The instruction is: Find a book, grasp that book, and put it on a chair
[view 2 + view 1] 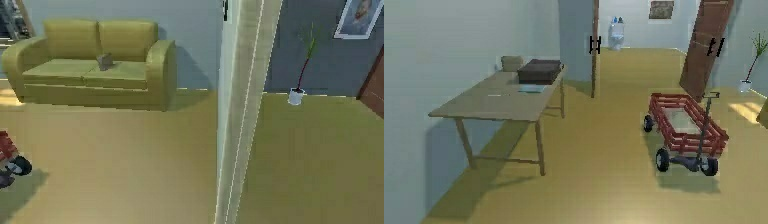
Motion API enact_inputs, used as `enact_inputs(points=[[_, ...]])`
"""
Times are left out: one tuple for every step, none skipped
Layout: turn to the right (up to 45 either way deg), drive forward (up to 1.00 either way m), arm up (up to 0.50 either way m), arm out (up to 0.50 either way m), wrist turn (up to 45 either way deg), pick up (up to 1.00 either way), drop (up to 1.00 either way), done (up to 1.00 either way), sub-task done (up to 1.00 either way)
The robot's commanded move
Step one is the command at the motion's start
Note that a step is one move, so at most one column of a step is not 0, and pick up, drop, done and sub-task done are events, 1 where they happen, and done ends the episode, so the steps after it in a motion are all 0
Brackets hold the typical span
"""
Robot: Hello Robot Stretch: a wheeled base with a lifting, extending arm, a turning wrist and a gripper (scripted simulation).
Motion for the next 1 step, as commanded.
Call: enact_inputs(points=[[0.0, 1.00, 0.00, 0.00, 0.0, 0.00, 0.00, 0.00, 0.00]])
